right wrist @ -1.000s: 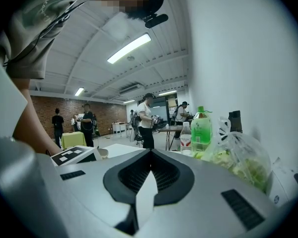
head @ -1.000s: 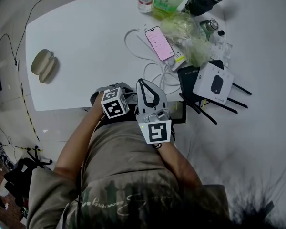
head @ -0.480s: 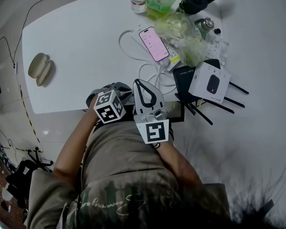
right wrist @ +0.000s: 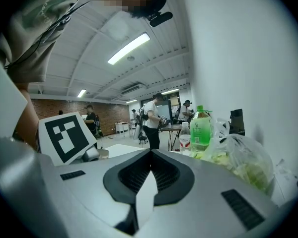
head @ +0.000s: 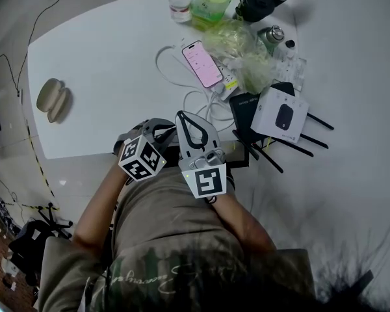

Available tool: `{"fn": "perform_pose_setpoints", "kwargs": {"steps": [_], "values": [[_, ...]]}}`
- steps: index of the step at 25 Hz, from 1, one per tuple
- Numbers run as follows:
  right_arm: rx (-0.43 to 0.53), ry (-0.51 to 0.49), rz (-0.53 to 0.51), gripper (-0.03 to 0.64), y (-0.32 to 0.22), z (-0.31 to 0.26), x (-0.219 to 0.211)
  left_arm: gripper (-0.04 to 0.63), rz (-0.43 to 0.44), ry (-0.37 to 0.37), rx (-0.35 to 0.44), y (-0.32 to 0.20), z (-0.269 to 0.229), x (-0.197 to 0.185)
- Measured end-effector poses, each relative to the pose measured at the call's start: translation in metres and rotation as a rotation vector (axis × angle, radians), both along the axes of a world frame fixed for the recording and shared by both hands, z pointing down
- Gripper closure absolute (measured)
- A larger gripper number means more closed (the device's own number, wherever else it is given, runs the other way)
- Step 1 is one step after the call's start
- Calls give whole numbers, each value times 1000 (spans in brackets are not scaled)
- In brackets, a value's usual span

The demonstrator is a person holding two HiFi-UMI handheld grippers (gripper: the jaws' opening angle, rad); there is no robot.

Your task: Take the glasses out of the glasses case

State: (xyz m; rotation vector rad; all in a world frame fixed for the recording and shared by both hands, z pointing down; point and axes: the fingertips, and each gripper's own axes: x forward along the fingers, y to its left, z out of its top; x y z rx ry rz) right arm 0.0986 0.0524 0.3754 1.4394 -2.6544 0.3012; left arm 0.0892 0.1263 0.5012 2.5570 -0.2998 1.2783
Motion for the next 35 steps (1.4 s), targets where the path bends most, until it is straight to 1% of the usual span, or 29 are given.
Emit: {"fn": "perform_pose_setpoints", "kwargs": {"steps": [8,13,20,23,25,28,30,32,35], "values": [[-15,4,-14,604,-3,1,3,575,-83,35,58,-5,-20,-5],[-7,7,-21,604,-6,-4,0,575,-81,71,71,0,-32,-5],[10,9,-36,604,-6,-15,-6,575,-128,100,137,-2,-53,-11],[20,11,-44,604,-5,-22,-11,575,-155,117,182,-7,-67,-13],[23,9,-42,604,-4,-23,-13,575,-184,142,206,-11,-74,-14],[16,13,-38,604,-1,-20,-13,575,-237,187,207,-17,-79,-15],[10,15,-31,604,0,-18,-14,575,-267,199,214,-20,-80,-17],[16,18,-21,604,1,-19,-15,575,-309,210,242,-24,-84,-20],[36,31,-19,604,3,-22,-18,575,-404,242,310,-31,-95,-30]]}}
